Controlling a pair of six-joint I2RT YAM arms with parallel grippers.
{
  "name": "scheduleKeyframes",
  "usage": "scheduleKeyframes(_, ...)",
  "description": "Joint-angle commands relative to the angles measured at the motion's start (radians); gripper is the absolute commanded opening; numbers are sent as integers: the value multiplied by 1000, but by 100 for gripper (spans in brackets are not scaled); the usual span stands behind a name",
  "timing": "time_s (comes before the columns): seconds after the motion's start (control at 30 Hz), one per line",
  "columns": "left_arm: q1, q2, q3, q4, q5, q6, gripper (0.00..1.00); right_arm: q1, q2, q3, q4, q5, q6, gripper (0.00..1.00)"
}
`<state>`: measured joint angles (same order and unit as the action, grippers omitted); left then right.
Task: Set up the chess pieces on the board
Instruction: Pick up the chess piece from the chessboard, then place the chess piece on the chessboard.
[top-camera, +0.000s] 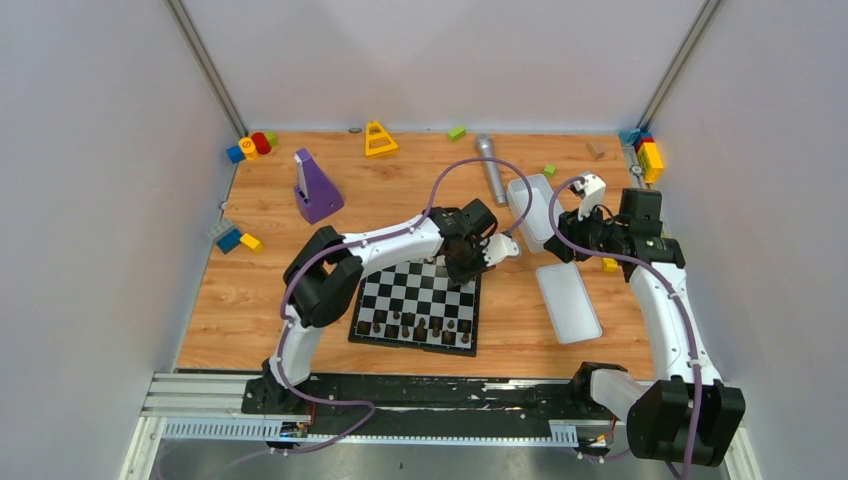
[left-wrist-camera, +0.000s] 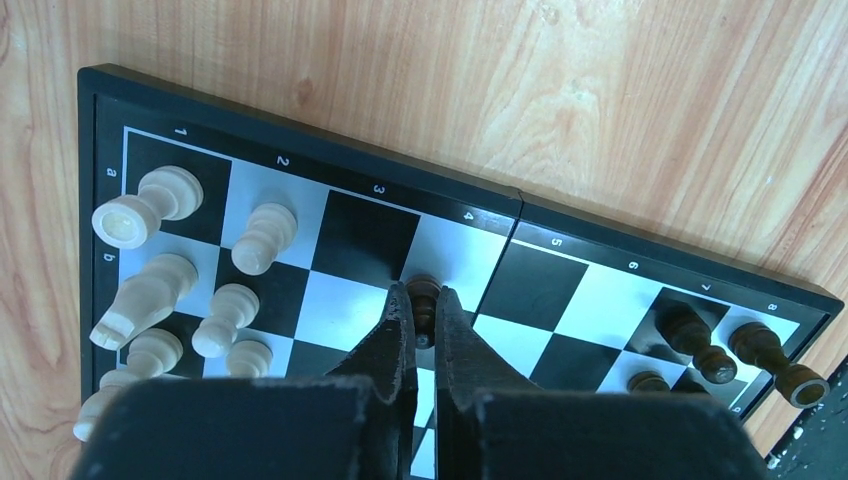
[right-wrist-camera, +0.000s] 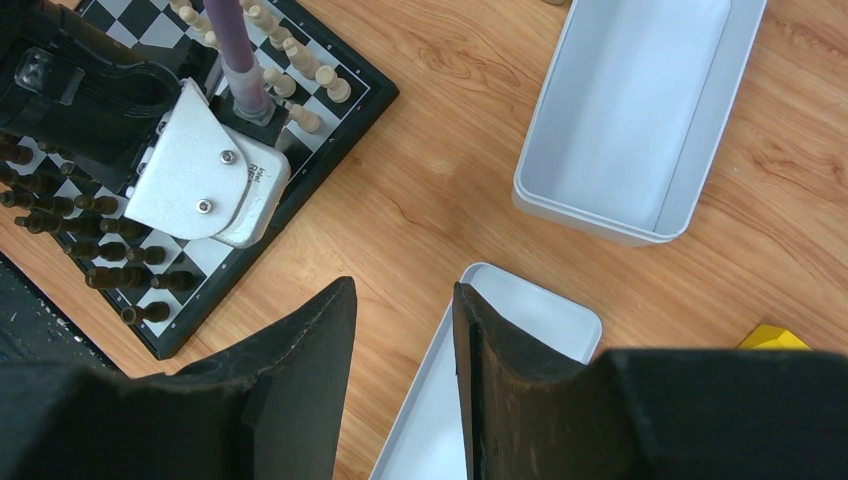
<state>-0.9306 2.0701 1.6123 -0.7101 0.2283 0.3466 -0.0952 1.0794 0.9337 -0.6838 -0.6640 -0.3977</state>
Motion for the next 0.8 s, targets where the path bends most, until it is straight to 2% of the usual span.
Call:
scheduleKeyframes(0.0, -8, -93, -24, 2, -27, 29, 0, -6, 5, 7, 12, -31, -16, 41)
scheduleKeyframes(0.23, 40, -284, -153, 7, -39, 85, 0, -6, 17, 14, 9, -50, -17, 41)
scheduleKeyframes(0.6, 260, -654, -422, -34, 8, 112, 0, -6, 9, 14, 6, -66, -21, 41)
scheduleKeyframes(0.77, 343, -776, -513, -67, 19, 122, 0, -6, 1, 13, 5, -71, -25, 41)
